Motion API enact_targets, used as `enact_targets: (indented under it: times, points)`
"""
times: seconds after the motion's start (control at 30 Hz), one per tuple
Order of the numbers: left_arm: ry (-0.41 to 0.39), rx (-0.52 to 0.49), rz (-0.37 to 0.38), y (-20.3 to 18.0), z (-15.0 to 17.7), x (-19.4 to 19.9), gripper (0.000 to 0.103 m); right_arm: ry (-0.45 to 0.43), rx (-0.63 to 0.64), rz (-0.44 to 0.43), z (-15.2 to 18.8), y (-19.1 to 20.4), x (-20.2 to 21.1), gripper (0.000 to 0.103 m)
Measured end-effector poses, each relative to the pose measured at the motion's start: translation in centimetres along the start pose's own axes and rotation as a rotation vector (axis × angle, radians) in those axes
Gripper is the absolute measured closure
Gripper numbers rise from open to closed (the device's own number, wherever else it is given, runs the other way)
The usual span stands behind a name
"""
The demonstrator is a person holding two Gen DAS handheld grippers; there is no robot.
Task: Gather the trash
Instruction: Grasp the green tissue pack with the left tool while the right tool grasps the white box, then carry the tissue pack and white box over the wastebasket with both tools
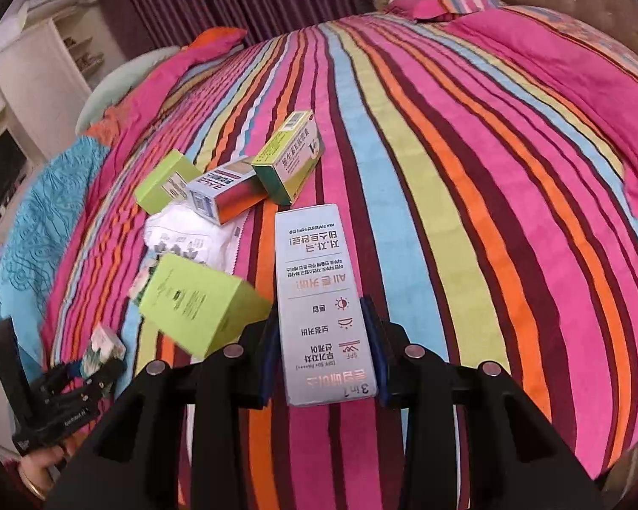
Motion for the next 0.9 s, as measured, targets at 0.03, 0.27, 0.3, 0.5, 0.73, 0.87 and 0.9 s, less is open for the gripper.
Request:
enact_targets:
  times: [0.03,0.27,0.3,0.5,0.73,0.87,0.9]
  points:
    - [-0.004,0.011,0.000,0.0,0.5,0.7,0.044,-0.010,-0.007,-0.003,0.4,0.0,0.7,0.070]
    - [-0.007,0.014,0.008,-0.6,3.2,4.3,0.044,-0.016,-0.033,-0.026,3.3,0.9,4.2,0.070]
    - [-0.006,0.014,0.008,-0.7,3.5,4.6,0.044,-0.010,-0.038,-0.031,3.8,1.1,4.7,0.070]
    - [0.001,-0.008,0.022,-2.1,6.3,7.4,0.044,0.013,-0.043,-0.025,7.5,1.8,7.1,0.070]
    - [0.028,-0.047,0.045,-3.8,9.8,9.5,0.044,0.065,-0.050,-0.032,12.0,2.7,9.1,0.070]
    - [0.051,-0.067,0.052,-4.7,11.9,10.4,0.044,0.118,-0.083,-0.050,14.5,3.2,9.7,0.070]
    - [0.058,-0.074,0.054,-5.0,12.4,10.5,0.044,0.140,-0.098,-0.062,15.3,3.3,9.8,0.070]
Point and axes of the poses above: each gripper's, at about its wrist camera, not at the fingertips, and x roughly against the way its jaws point, y to its left, z to its underside, the point moved 2 cm from there along -x, roughly the way its jaws point, and after that the axes turned 12 degrees about -y, right-handed, at the moved point
